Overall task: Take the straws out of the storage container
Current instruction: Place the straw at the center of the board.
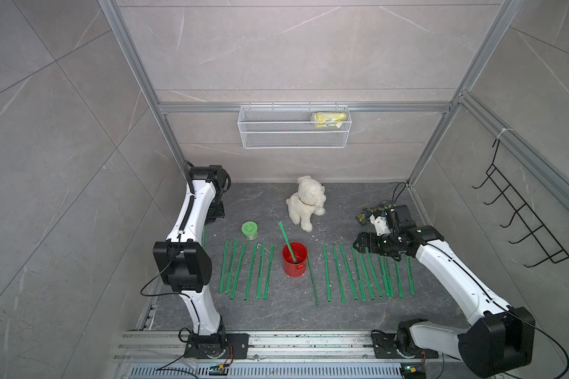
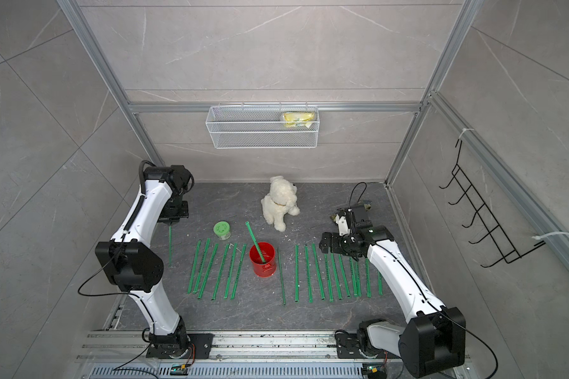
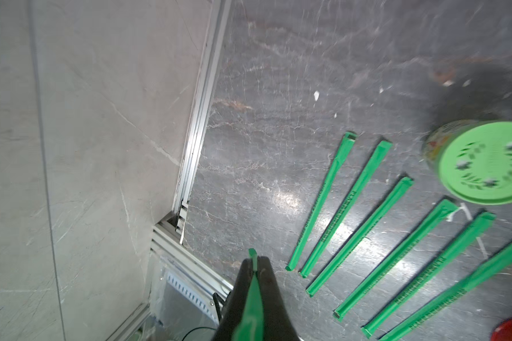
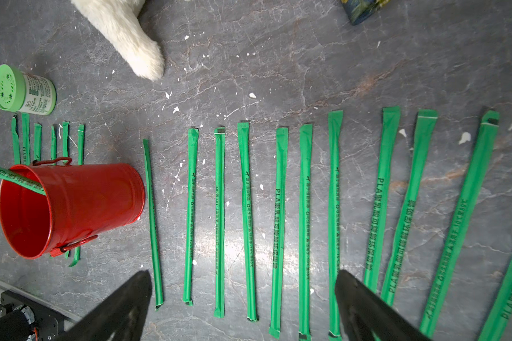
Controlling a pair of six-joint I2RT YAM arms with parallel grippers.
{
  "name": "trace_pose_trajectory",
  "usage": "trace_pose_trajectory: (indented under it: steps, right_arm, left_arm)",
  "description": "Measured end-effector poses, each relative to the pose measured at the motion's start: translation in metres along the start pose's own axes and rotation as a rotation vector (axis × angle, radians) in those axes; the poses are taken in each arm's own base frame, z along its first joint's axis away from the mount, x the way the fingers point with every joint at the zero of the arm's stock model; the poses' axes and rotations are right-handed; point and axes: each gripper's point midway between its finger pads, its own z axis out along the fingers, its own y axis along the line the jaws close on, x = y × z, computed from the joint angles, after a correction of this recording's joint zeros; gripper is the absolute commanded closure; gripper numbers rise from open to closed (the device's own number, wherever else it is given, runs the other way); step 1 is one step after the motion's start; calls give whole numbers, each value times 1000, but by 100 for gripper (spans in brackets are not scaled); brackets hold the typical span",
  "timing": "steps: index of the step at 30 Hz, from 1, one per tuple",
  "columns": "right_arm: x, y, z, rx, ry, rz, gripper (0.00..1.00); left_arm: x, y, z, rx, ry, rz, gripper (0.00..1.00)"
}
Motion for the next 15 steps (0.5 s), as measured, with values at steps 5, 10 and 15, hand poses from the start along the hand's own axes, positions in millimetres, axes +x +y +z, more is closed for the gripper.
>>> trace_pose_trajectory:
  steps: [5,10,15]
  right_arm:
    - [3,-2,3,3,7,2,0]
    - [10,-6,8,19,26,7,0]
    - [10,-7,9,23,27,7,0]
  left_arm:
    - [11,-25,38,36,150,71,93]
    - [11,-42,47,94,186,87,93]
    - [14,-54,59,127,218,94,93]
